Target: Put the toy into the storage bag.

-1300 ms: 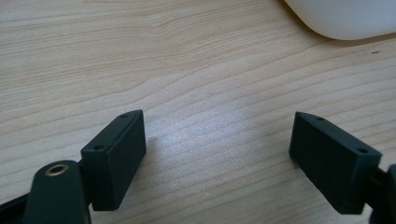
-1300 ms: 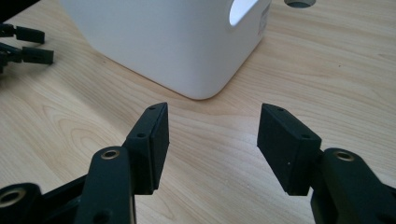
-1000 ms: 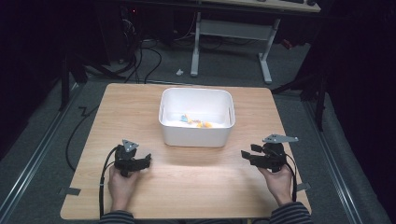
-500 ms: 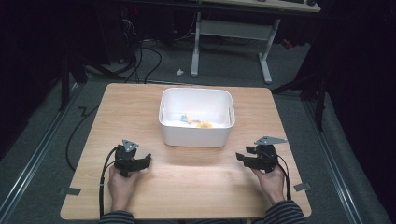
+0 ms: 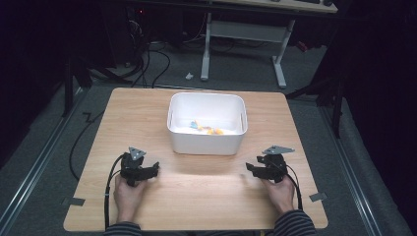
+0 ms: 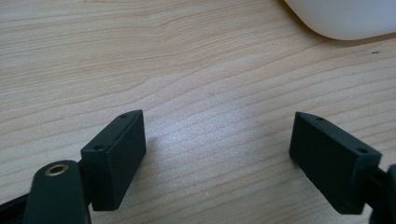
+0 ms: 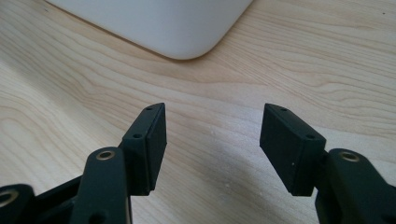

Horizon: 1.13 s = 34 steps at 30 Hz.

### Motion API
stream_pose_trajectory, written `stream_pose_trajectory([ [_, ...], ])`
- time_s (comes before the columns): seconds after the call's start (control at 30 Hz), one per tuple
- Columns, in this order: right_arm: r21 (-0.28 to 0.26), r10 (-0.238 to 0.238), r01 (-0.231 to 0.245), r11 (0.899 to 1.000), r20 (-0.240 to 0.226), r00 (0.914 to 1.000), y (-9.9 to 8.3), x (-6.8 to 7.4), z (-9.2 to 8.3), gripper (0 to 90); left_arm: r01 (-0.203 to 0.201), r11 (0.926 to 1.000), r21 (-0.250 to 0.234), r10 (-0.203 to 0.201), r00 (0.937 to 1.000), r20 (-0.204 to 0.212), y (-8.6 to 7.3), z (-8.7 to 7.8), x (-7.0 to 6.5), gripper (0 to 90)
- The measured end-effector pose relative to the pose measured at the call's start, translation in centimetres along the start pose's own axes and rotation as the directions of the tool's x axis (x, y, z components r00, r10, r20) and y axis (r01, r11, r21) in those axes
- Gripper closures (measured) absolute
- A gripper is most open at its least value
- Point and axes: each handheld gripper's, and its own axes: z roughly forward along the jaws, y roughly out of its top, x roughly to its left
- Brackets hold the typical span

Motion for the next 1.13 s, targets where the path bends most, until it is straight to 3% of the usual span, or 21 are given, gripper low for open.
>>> stream_pose_trajectory([
  [0.17, 0.020, -0.028, 0.027, 0.999, 0.041, 0.9988, -0.5, 0.1, 0.7, 40.8, 0.000, 1.0000, 0.000, 0.000, 1.0000, 0.000, 0.0, 0.0, 0.0, 19.0],
  [0.47, 0.041, -0.015, 0.013, 0.999, 0.061, 0.9980, -1.1, -0.1, 1.8, 38.2, 0.001, 1.0000, 0.000, -0.001, 1.0000, 0.001, 0.0, 0.0, 0.0, 19.1],
  [0.7, -0.035, -0.029, 0.032, 0.999, 0.082, 0.9962, -2.1, -0.1, 2.1, 34.5, 0.001, 1.0000, 0.000, -0.001, 1.0000, 0.001, 0.0, 0.0, 0.0, 19.2],
  [1.13, -0.036, -0.015, 0.019, 0.999, 0.099, 0.9949, -2.3, 0.1, 2.0, 34.2, 0.000, 1.0000, 0.000, 0.000, 1.0000, 0.000, 0.0, 0.0, 0.0, 18.9],
])
